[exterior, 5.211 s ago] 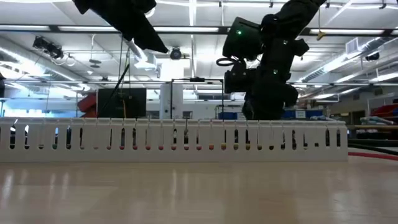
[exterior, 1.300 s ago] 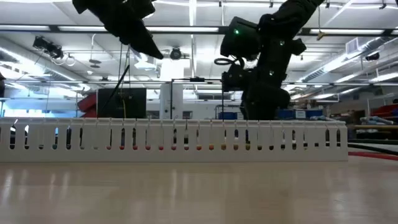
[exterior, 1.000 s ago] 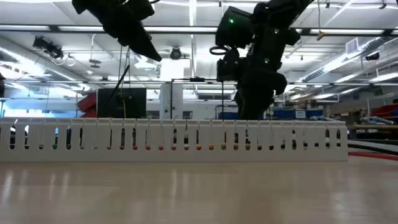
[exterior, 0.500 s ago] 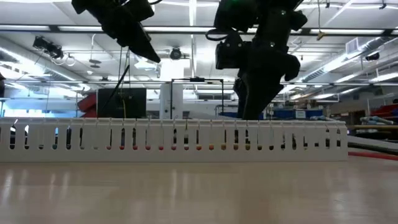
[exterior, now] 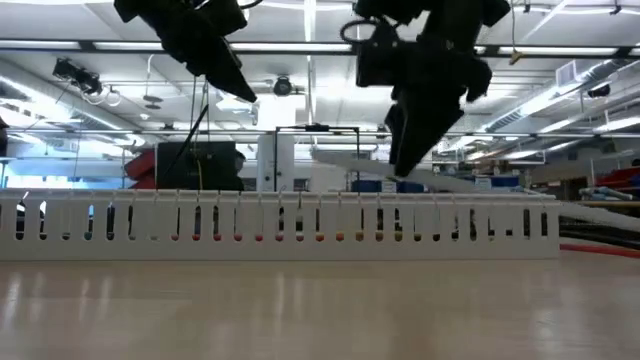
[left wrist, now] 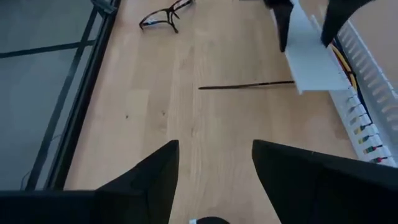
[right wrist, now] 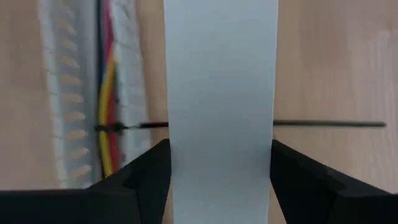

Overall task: Ziptie cables
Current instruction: Close the white cable duct cover

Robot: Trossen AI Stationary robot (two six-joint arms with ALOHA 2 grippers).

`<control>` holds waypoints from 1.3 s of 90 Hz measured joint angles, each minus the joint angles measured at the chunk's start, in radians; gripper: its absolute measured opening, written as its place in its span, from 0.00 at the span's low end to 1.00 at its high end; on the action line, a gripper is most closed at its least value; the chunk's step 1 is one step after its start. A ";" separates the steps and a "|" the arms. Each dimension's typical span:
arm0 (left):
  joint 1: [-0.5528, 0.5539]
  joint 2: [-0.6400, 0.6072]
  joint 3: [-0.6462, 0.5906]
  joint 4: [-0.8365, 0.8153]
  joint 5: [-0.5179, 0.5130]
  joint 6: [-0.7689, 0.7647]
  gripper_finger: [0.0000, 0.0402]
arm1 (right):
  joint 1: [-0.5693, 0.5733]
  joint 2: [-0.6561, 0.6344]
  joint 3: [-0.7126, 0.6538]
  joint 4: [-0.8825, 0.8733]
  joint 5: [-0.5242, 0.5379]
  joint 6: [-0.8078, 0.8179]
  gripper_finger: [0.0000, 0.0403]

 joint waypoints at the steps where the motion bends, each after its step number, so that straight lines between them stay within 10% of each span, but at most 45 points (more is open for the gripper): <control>1: 0.000 0.000 0.000 -0.002 0.000 0.000 0.49 | 0.002 -0.003 0.000 0.000 -0.003 0.003 0.58; 43: -0.071 0.023 0.000 0.022 0.109 -0.037 0.49 | 0.074 -0.024 0.000 -0.073 -0.135 0.152 0.58; 80: -0.276 0.283 0.000 0.189 0.196 -0.104 0.49 | 0.086 -0.023 0.000 -0.107 -0.210 0.180 0.58; 117: -0.508 0.334 -0.116 0.475 -0.100 -0.455 0.49 | 0.114 -0.022 0.000 -0.142 -0.202 0.156 0.58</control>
